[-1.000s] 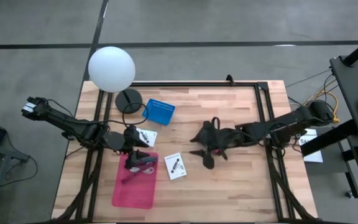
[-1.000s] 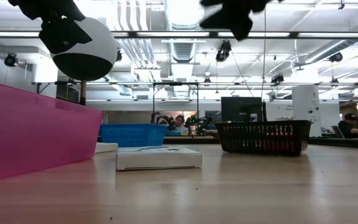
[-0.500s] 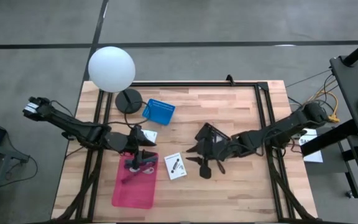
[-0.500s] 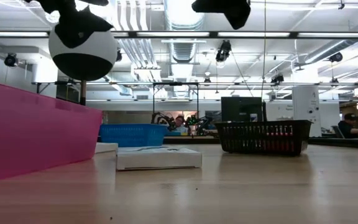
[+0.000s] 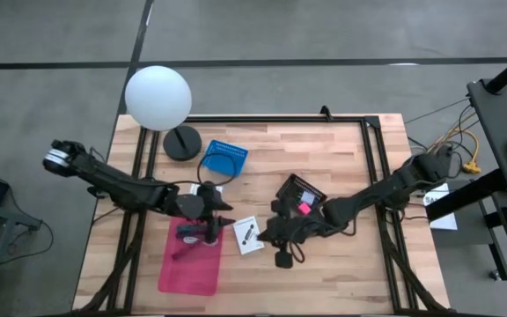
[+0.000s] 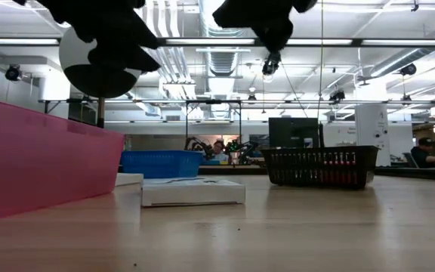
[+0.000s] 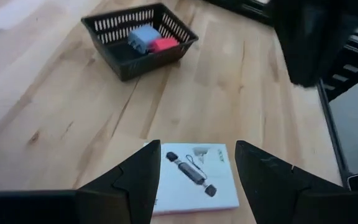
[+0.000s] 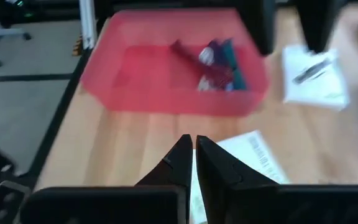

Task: Pick and place items into bin
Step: Put the bottom white card reader box into the blue bin

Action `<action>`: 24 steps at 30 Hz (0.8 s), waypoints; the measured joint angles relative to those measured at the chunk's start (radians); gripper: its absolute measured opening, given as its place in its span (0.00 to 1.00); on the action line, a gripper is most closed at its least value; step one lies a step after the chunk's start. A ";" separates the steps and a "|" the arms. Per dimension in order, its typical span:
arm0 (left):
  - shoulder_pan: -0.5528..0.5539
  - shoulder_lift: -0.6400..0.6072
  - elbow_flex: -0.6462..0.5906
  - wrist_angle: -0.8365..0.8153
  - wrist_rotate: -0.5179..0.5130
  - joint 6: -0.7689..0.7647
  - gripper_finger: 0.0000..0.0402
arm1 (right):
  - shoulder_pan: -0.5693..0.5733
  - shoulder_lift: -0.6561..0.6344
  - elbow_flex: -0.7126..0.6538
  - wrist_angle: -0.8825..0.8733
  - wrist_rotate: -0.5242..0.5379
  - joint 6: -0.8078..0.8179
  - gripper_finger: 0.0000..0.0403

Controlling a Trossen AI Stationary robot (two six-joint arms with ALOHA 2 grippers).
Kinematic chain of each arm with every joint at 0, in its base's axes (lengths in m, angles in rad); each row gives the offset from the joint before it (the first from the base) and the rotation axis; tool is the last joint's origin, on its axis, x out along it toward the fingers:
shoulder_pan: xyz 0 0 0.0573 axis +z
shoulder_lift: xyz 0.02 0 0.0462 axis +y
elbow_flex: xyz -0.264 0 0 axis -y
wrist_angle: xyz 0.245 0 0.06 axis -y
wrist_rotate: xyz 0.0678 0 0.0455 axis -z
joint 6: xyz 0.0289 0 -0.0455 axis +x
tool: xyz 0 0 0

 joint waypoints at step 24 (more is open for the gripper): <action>0.266 0.172 0.000 0.198 0.598 -0.213 0.48 | 0.039 0.090 -0.029 0.006 -0.180 -0.025 0.26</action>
